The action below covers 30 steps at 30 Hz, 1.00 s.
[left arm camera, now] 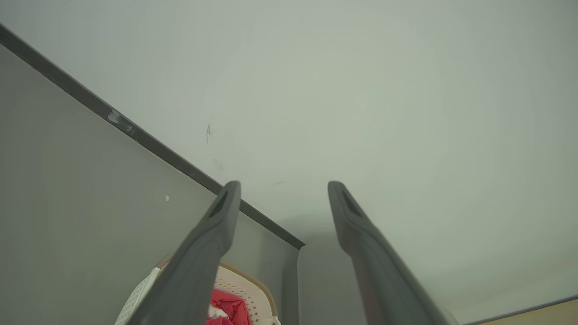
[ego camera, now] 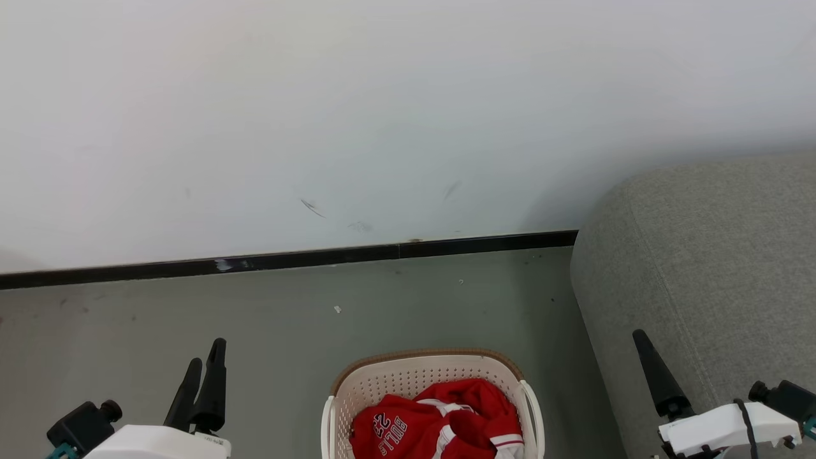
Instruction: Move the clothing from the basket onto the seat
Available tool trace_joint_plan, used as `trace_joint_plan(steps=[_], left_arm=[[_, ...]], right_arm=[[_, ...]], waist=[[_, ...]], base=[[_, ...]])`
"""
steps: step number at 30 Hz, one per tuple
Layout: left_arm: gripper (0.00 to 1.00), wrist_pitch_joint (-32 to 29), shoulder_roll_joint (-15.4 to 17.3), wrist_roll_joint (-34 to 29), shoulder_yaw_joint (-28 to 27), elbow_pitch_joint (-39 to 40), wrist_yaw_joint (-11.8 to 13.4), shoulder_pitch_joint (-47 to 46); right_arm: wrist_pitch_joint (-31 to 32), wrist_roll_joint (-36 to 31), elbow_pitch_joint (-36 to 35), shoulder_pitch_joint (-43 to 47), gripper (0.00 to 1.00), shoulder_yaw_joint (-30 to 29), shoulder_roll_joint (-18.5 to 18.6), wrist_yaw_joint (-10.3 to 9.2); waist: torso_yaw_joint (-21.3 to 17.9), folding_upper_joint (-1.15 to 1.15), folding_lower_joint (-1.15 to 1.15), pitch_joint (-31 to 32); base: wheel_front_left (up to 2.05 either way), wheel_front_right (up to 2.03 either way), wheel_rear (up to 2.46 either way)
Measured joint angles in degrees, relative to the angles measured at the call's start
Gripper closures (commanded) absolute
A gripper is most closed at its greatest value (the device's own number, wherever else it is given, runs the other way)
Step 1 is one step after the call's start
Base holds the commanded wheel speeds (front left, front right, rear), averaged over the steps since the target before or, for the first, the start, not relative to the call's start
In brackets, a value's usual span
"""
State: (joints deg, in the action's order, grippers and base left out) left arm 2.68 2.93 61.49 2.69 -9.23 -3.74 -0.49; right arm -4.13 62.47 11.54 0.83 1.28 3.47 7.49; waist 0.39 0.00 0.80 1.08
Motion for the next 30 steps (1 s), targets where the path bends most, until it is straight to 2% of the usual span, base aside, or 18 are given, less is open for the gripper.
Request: trace_joint_plan(steps=[6, 18, 24, 30], left_arm=[[0.00, 1.2, 1.0, -7.9, 1.9, 1.4, 1.4, 0.1], [0.00, 3.5, 1.5, -22.0, 5.2, 3.4, 5.1, 1.3], [0.00, 4.6, 1.4, -27.5, 6.7, 4.2, 6.4, 2.3], [0.00, 5.9, 1.5, -33.0, 7.3, 4.9, 8.0, 2.3]], right_arm=[[-1.1, -7.6, -0.6, 0.1, 0.00, 1.1, -0.1, 0.00], [-3.0, -22.9, -1.7, 1.2, 0.00, 1.3, -0.2, 0.00], [-4.0, -27.9, -1.8, 1.6, 0.00, 1.4, -0.4, 0.00], [-5.0, -32.1, -2.4, 1.6, 0.00, 1.7, -0.4, 0.00]], waist=[[0.0, 0.00, -0.07, 0.0], [0.1, 0.00, -0.54, -0.3], [0.1, 0.00, -0.68, -0.4], [0.2, 0.00, -0.73, -0.5]], base=[[0.00, 0.00, 0.00], [0.00, 0.00, 0.00], [0.00, 0.00, 0.00], [0.00, 0.00, 0.00]])
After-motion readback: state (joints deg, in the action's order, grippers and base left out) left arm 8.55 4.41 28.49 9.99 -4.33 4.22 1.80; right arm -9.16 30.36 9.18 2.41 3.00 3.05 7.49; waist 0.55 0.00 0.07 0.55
